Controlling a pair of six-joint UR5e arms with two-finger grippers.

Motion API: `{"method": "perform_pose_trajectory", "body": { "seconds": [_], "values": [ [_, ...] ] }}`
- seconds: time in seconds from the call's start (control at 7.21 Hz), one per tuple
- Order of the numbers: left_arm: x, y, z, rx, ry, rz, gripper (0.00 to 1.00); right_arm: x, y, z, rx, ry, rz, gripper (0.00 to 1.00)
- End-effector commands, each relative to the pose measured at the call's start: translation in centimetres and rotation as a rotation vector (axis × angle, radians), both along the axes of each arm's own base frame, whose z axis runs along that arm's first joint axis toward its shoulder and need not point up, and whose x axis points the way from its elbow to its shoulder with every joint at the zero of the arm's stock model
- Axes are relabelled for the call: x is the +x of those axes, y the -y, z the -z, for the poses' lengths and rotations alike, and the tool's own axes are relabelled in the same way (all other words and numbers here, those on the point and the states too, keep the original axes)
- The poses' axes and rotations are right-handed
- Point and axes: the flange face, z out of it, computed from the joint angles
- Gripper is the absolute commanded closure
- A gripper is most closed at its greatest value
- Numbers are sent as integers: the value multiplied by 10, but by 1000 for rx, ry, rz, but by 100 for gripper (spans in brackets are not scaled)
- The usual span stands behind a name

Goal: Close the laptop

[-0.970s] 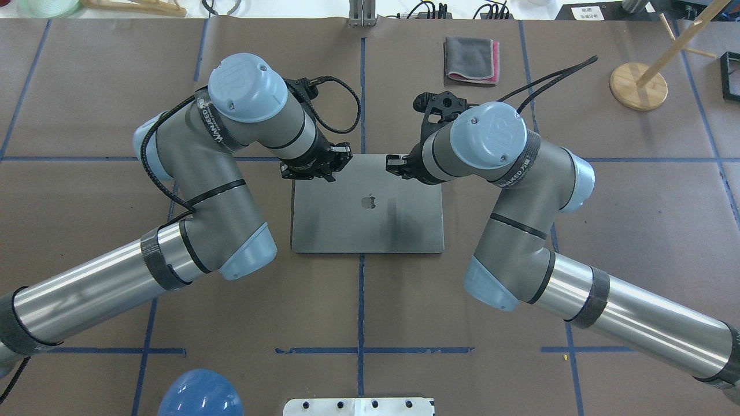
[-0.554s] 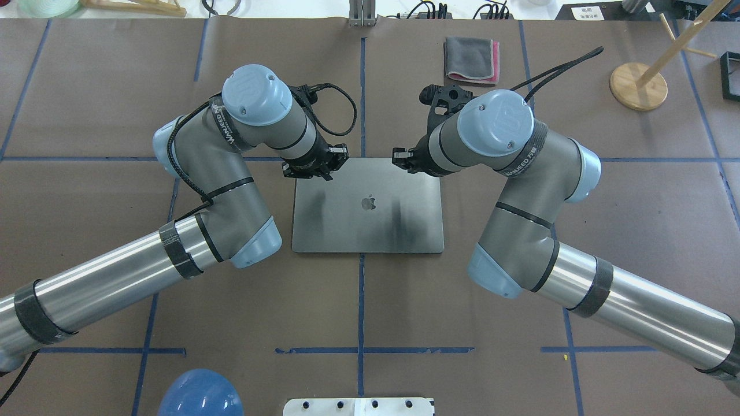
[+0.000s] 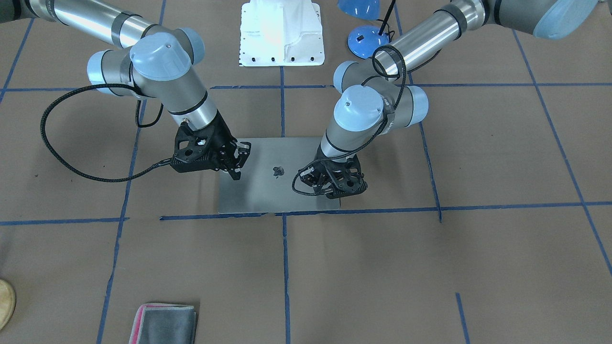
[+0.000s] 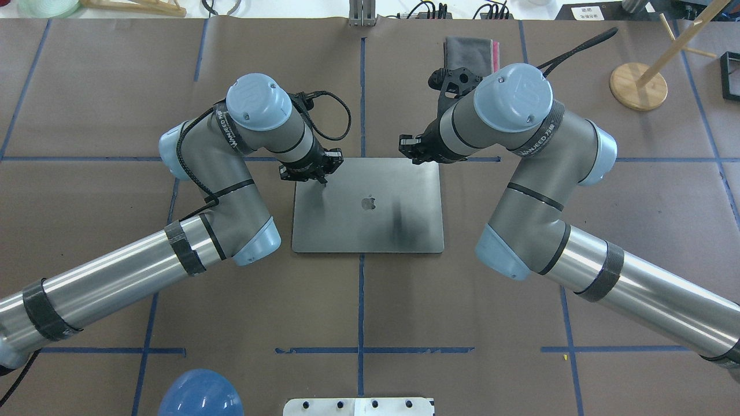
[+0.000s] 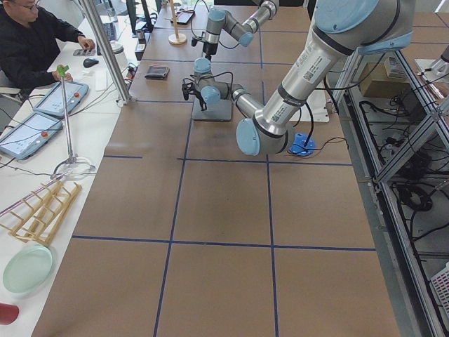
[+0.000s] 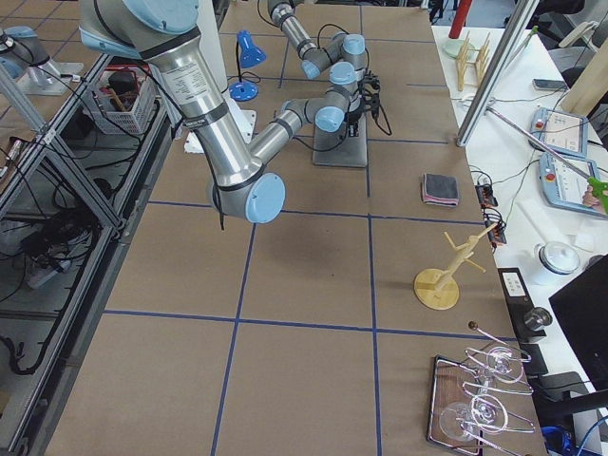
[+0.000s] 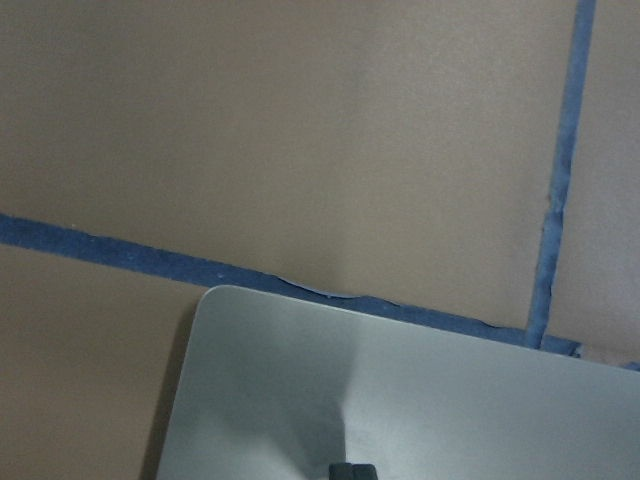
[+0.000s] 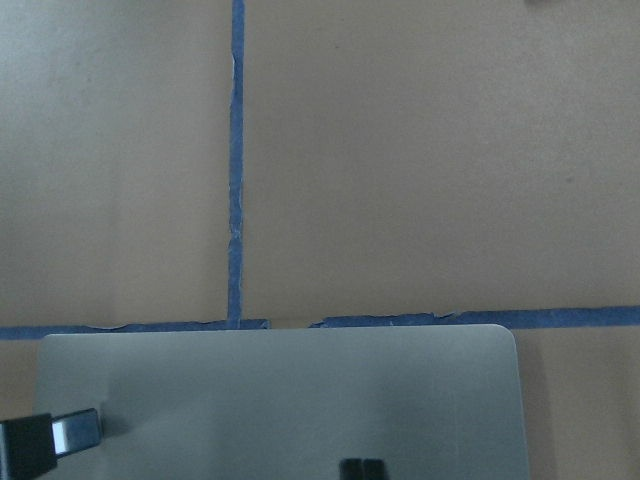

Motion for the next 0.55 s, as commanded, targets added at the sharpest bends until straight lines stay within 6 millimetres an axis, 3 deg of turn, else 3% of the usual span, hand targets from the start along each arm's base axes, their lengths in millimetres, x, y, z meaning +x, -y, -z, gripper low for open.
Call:
{"method": "perform_pose_trajectory", "body": {
  "seconds": [0.0, 0.14, 0.28, 0.42],
  "values": [
    [2, -1, -1, -2, 2, -2, 98, 3, 0, 2, 0, 5, 0, 97],
    [-1, 1, 0, 2, -1, 0, 55, 7, 0, 7, 0, 17, 4, 63],
    [-6, 3, 3, 1, -3, 6, 1, 26, 6, 7, -31, 37, 23, 1],
    [-30, 13, 16, 9, -24, 28, 0, 60, 6, 6, -40, 63, 25, 0]
  ]
}}
